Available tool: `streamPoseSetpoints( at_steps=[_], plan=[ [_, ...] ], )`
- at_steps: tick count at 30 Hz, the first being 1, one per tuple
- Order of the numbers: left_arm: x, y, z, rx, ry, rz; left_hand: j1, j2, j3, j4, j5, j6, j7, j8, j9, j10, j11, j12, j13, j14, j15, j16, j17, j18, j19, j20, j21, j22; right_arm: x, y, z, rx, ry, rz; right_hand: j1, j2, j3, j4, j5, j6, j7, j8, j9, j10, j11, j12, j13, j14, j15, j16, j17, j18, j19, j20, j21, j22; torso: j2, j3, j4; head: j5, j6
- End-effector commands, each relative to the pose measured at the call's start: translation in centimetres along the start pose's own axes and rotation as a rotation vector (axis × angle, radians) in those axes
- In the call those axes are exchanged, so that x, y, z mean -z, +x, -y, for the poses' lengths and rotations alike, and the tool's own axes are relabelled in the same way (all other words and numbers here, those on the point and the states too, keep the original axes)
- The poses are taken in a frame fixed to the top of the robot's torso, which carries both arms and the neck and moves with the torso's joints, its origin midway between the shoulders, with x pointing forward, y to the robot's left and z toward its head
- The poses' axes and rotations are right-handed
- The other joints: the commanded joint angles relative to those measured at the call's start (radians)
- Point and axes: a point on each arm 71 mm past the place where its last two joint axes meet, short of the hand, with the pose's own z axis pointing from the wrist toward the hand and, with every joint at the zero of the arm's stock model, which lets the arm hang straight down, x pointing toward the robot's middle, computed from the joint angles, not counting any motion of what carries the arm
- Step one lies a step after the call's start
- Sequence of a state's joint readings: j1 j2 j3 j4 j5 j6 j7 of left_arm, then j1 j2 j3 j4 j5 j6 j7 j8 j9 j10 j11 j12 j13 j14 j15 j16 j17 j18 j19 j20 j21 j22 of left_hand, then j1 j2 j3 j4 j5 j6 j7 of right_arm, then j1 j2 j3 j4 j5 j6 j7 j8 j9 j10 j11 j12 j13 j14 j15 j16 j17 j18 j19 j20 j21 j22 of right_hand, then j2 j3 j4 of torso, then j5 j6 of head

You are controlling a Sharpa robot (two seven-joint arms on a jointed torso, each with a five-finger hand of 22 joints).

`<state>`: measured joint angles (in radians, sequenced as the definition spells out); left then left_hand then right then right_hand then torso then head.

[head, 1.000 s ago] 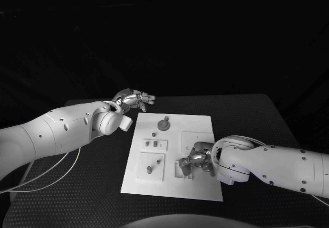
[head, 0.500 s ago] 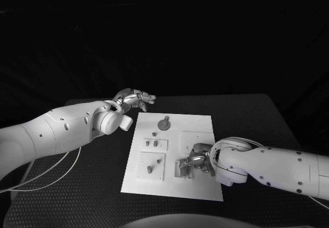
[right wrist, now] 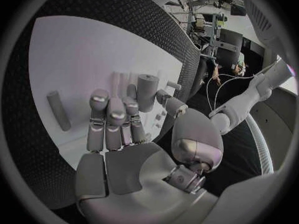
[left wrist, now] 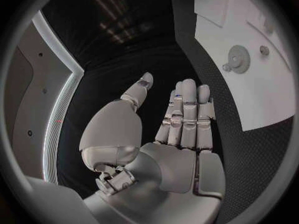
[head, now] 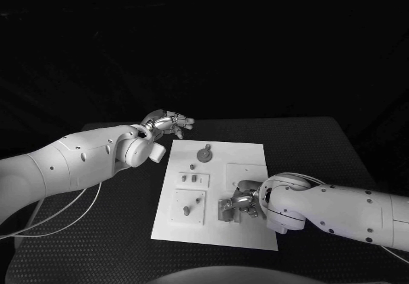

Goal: Assemble the parts on the task board

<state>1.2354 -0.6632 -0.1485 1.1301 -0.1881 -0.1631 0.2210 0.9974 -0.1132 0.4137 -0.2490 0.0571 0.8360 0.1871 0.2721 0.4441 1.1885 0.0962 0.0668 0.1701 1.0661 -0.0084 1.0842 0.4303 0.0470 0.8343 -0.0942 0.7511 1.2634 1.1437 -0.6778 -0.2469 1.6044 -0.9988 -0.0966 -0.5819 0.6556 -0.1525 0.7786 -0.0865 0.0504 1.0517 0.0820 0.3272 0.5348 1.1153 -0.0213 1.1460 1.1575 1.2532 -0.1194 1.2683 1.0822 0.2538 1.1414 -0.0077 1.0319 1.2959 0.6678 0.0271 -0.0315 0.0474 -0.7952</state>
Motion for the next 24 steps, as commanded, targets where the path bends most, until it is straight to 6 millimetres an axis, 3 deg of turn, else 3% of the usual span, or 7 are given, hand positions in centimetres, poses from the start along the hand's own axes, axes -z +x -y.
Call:
streamPoseSetpoints(
  at_steps=[1, 10, 15, 24],
  plan=[
    [-0.04, 0.23, 0.19, 0.001, 0.009, -0.017, -0.008, 0.001, 0.000, 0.005, -0.004, -0.006, -0.002, 0.004, -0.001, -0.001, 0.007, 0.004, -0.001, -0.001, 0.001, -0.003, 0.001, 0.014, 0.000, -0.011, -0.004, 0.001, -0.03, 0.16, -0.10, 0.014, -0.010, -0.015, -0.009, -0.001, 0.005, 0.000, -0.002, -0.002, 0.003, -0.001, 0.001, -0.006, -0.003, -0.004, 0.001, -0.004, -0.005, -0.003, 0.001, 0.008, -0.001, -0.007, 0.007, 0.001, 0.000, 0.0001, -0.0005, 0.001, -0.001],
    [-0.02, 0.21, 0.18, 0.001, 0.008, -0.016, -0.008, 0.001, 0.000, 0.005, -0.004, -0.007, -0.002, 0.004, -0.001, -0.001, 0.007, 0.004, -0.001, -0.001, 0.001, -0.003, 0.001, 0.014, 0.000, -0.011, -0.004, 0.001, -0.19, 0.02, 0.06, 0.014, -0.004, -0.001, -0.010, -0.001, 0.005, 0.000, -0.002, -0.003, 0.003, -0.001, 0.001, -0.006, -0.003, -0.004, 0.001, -0.004, -0.005, -0.003, 0.001, 0.008, -0.001, -0.008, 0.007, 0.001, 0.000, 0.0000, -0.0006, 0.002, -0.001],
    [-0.01, 0.17, 0.17, 0.001, 0.008, -0.016, -0.008, 0.001, 0.000, 0.005, -0.004, -0.007, -0.002, 0.004, -0.001, -0.001, 0.008, 0.004, -0.001, -0.001, 0.001, -0.003, 0.001, 0.014, 0.000, -0.011, -0.004, 0.001, -0.19, -0.02, 0.10, 0.014, -0.004, 0.005, -0.027, -0.012, -0.006, 0.003, -0.002, -0.006, 0.004, -0.002, 0.001, -0.008, -0.002, -0.006, 0.003, -0.004, -0.004, -0.003, 0.002, 0.008, -0.001, -0.008, 0.007, 0.001, 0.000, 0.0001, -0.0007, 0.002, 0.000],
    [0.01, 0.14, 0.17, 0.001, 0.008, -0.016, -0.008, 0.001, 0.000, 0.006, -0.004, -0.007, -0.001, 0.004, -0.001, -0.001, 0.008, 0.004, -0.001, -0.001, 0.001, -0.003, 0.001, 0.014, 0.000, -0.011, -0.004, 0.002, -0.13, -0.02, 0.17, 0.013, -0.014, 0.001, -0.095, -0.069, -0.108, 0.004, -0.001, -0.020, 0.007, -0.003, 0.003, -0.018, 0.000, -0.010, 0.009, -0.010, -0.002, -0.005, 0.004, 0.008, -0.008, -0.010, 0.006, -0.001, 0.000, 0.0000, -0.0005, 0.002, 0.000]
  ],
)
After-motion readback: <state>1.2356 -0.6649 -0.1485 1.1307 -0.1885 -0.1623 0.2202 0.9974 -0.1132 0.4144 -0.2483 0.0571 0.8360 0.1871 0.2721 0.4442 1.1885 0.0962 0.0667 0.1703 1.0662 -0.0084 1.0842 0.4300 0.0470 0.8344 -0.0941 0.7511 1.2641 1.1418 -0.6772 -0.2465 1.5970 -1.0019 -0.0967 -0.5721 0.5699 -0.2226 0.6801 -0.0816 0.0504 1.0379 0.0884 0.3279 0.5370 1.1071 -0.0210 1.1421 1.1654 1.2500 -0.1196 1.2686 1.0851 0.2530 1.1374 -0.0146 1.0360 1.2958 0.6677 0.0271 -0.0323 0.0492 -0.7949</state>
